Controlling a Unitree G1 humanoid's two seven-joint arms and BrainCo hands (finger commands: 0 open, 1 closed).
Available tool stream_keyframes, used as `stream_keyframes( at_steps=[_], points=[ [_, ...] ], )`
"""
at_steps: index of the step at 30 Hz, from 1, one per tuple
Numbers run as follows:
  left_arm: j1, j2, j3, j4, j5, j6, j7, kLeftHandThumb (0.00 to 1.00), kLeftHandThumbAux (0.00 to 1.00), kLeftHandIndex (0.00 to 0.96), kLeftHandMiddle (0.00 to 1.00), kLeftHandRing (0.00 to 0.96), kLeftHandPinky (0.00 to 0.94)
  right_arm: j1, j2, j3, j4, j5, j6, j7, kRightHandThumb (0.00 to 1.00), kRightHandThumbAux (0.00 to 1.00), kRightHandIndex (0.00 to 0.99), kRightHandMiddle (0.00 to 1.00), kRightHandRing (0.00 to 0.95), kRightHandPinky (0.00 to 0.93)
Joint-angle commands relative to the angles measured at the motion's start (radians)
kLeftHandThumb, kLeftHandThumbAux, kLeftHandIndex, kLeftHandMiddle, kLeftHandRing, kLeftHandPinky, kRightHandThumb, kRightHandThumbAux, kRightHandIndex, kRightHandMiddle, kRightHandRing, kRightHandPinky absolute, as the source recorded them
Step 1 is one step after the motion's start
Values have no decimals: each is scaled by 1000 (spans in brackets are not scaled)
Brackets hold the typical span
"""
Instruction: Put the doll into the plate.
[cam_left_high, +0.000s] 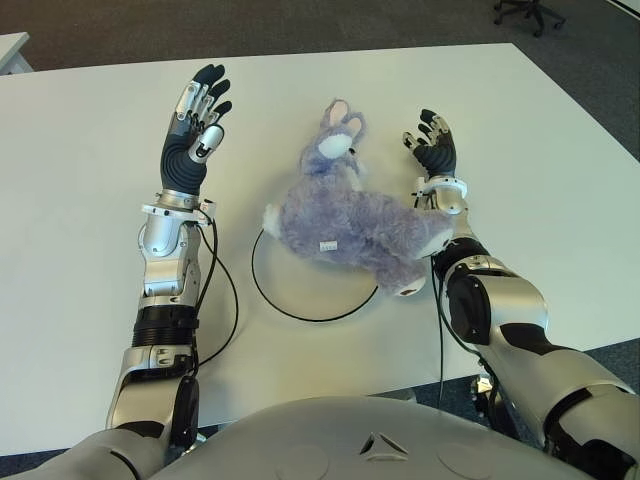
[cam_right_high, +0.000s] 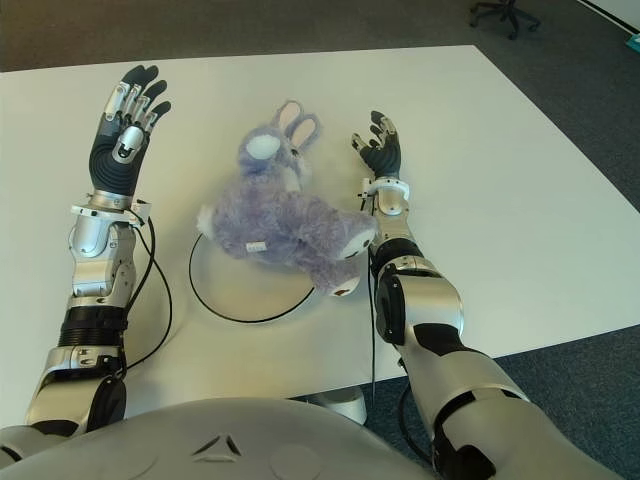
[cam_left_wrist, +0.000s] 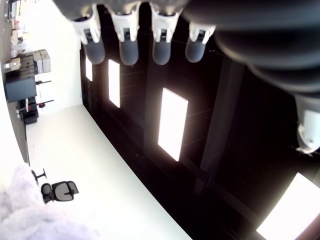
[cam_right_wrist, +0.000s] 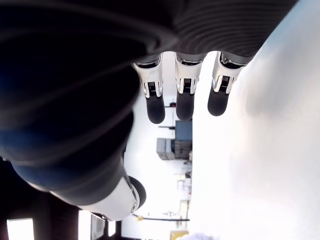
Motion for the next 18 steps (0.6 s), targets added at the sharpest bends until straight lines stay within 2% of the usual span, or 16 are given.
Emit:
stream_keyframes(
  at_steps=[1,18],
  points=[
    [-23,13,11,28,26,32,32,7,393,0,73,60,57,76,26,-3,50,6,41,5,523,871,146,119,86,101],
    [-110,45,38,150,12,96,26,3,406,0,72,69,78,75,25,-13,52,5,41,6,581,875,143,130,100,113]
  ],
)
